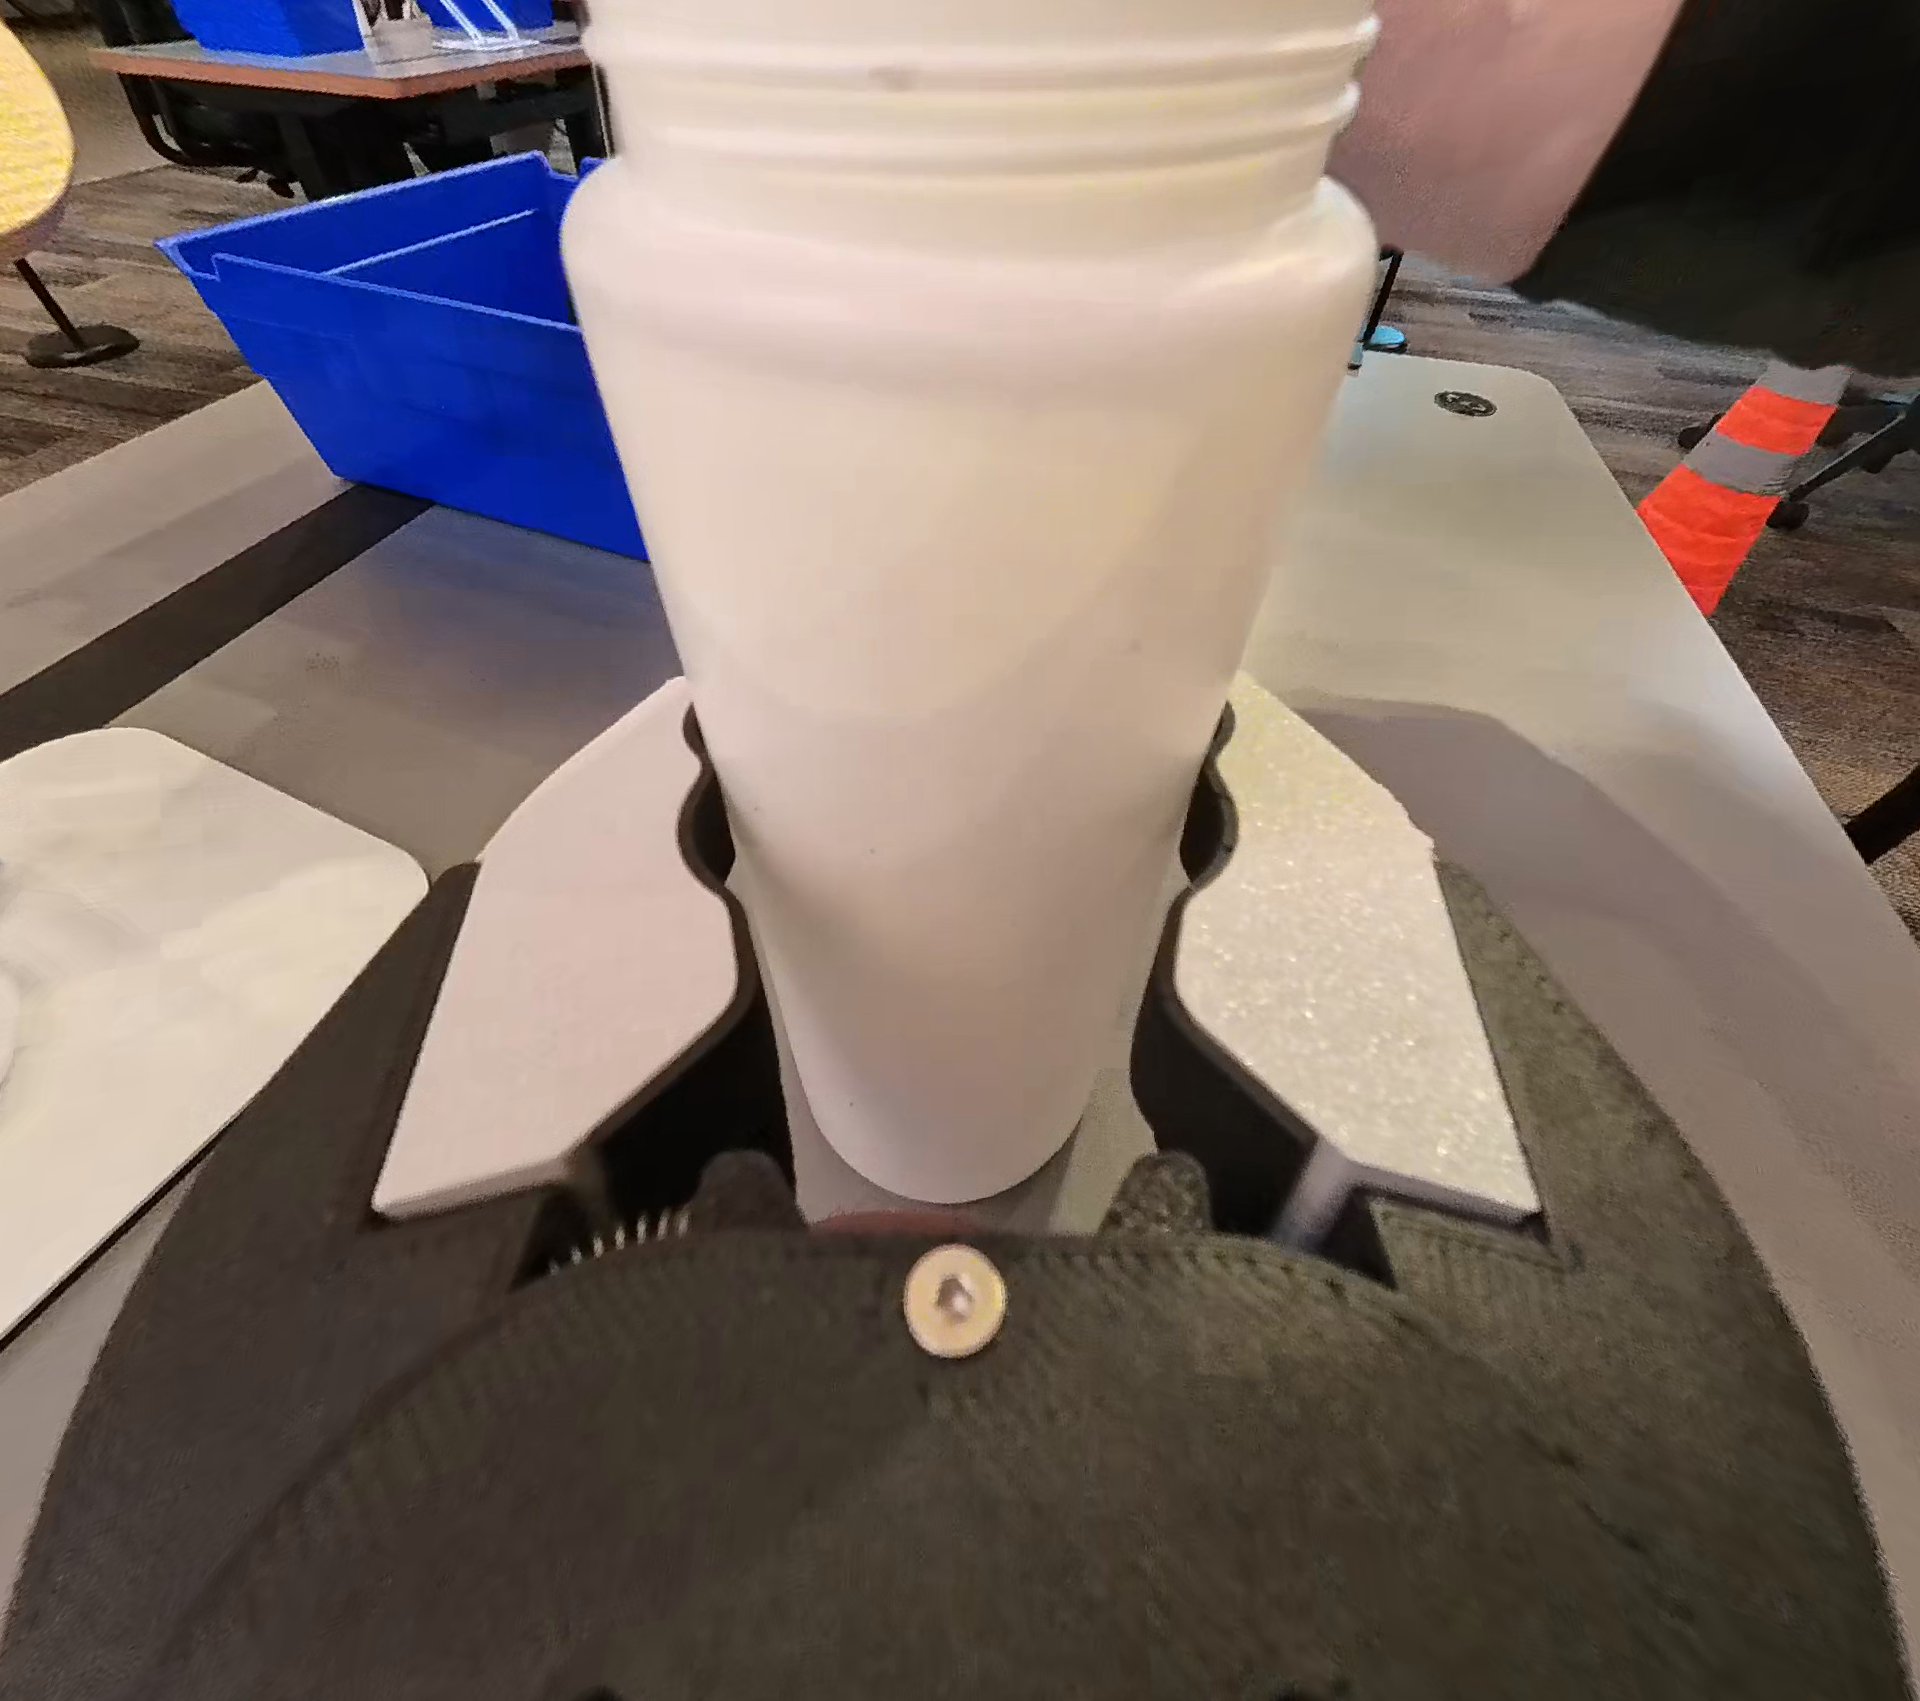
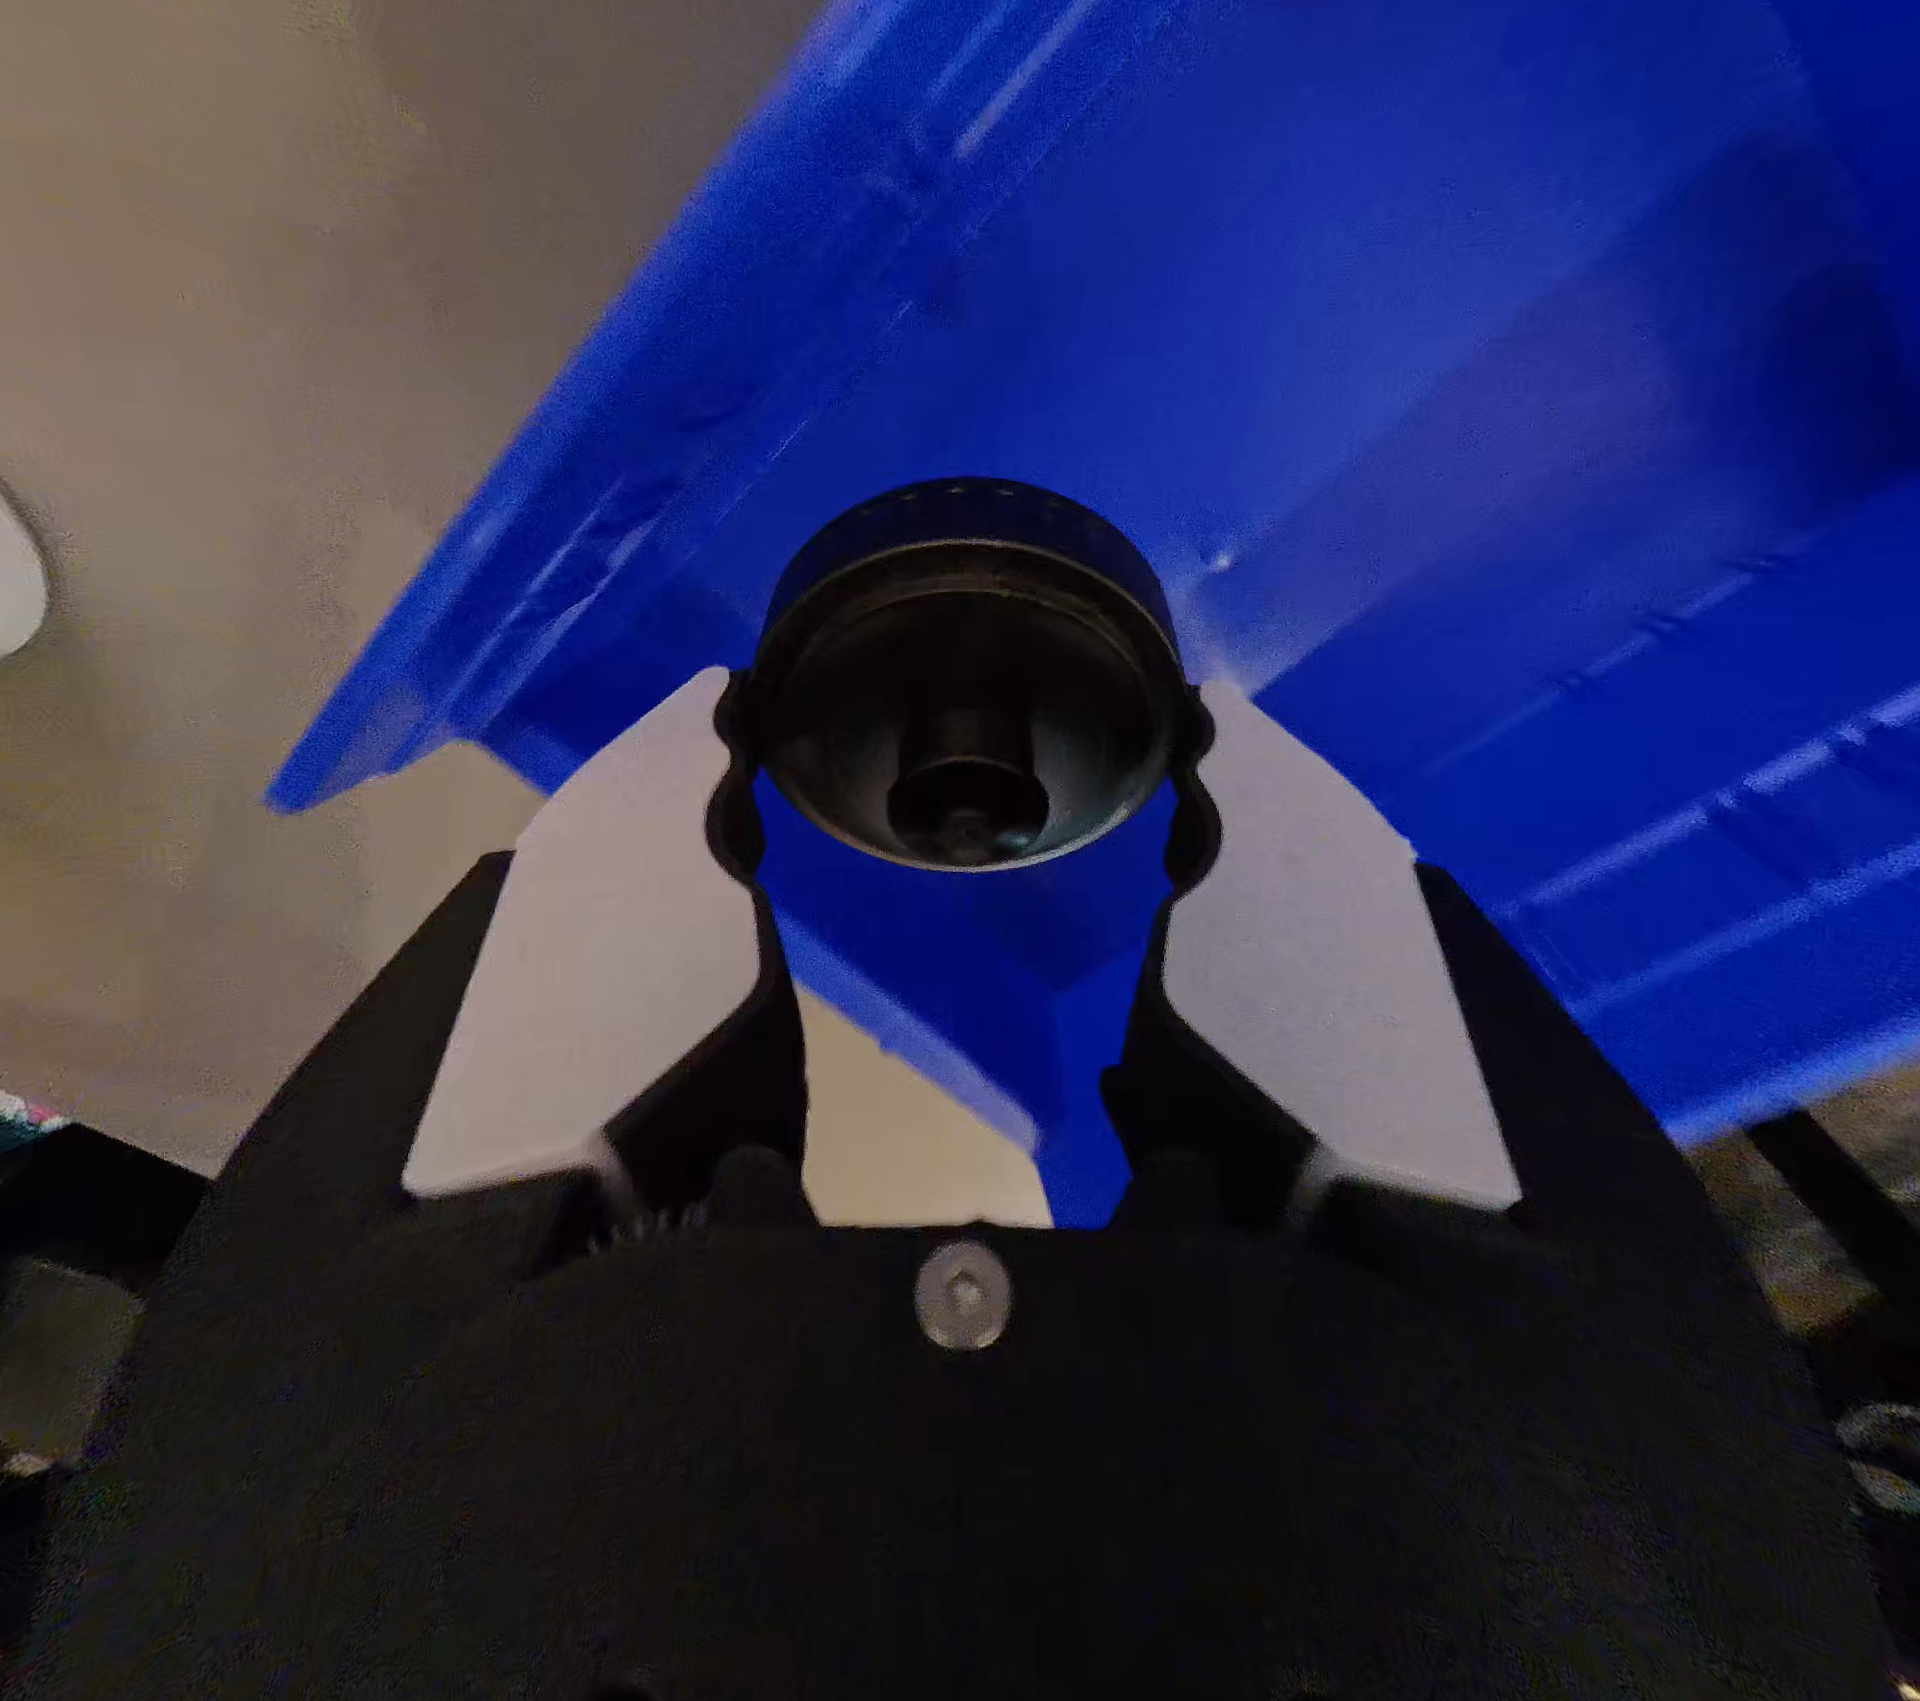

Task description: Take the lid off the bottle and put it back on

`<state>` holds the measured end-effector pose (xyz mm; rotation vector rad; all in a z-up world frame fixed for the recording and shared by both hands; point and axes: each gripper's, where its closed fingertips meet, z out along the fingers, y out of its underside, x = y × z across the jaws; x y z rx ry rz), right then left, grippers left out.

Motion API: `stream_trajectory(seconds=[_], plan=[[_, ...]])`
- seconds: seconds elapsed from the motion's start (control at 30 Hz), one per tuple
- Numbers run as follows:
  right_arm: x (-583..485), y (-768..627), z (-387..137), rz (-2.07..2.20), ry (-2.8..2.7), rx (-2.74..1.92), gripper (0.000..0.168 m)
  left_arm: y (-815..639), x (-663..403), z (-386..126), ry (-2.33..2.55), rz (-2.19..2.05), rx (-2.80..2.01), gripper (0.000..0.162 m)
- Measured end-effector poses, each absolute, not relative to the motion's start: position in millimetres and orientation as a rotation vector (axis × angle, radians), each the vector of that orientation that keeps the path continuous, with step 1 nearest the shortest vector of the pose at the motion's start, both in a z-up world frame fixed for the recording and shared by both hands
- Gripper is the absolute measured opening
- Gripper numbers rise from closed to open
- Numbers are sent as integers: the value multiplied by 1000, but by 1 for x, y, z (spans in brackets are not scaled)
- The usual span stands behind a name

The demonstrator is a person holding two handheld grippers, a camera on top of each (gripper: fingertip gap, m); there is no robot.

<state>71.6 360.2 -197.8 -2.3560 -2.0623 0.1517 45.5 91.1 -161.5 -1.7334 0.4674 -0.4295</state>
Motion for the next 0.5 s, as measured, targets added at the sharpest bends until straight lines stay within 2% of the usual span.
stream_trajectory(seconds=[0.23,0.27,0.3,0.4,0.5], plan=[[47,371,-245,307,-1989,-2414,78,91,46,-161,470,-440,-1726,86],[45,370,-247,338,-1989,-2414,82,91,47,-161,470,-441,-1726,86],[43,368,-247,369,-1979,-2418,98,91,47,-161,471,-443,-1725,86],[47,372,-240,410,-1911,-2416,99,91,47,-161,470,-445,-1723,86],[53,369,-208,493,-1798,-2348,93,91,47,-161,470,-446,-1722,86]])
